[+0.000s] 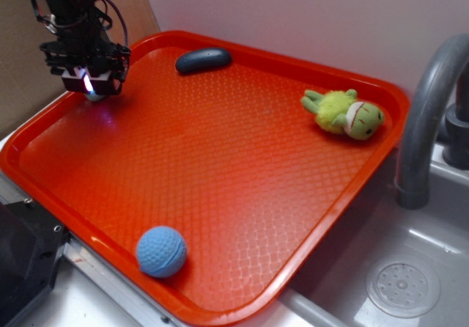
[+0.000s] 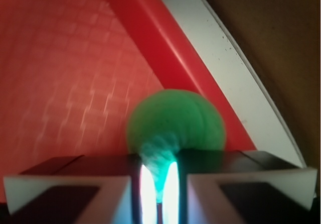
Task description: Grab the green ball.
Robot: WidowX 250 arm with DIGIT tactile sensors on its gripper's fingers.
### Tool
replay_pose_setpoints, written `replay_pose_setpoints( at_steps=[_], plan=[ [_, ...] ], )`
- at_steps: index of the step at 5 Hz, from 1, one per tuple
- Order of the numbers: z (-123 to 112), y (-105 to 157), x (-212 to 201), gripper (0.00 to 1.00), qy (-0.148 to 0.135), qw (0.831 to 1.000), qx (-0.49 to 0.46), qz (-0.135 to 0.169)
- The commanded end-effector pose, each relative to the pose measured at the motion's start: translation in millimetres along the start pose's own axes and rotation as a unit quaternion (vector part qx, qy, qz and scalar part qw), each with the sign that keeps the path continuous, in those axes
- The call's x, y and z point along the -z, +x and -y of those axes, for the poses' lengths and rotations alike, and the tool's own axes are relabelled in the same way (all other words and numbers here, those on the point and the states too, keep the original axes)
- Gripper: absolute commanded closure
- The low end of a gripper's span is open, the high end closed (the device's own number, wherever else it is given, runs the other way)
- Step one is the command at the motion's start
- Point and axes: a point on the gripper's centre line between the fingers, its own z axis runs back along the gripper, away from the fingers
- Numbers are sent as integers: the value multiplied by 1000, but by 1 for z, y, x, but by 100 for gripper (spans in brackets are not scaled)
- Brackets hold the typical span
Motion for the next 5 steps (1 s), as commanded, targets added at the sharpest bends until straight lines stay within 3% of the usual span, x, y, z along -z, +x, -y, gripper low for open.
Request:
replay_pose_setpoints(
  at_steps=[1,2,3,5],
  plan=[
    [3,-49,-126,100,-107,990,93,21],
    [20,-72,-186,100,-131,980,147,-31],
    [36,-87,-232,100,-115,975,188,-16],
    [44,-79,-215,100,-110,976,190,-4]
  ],
)
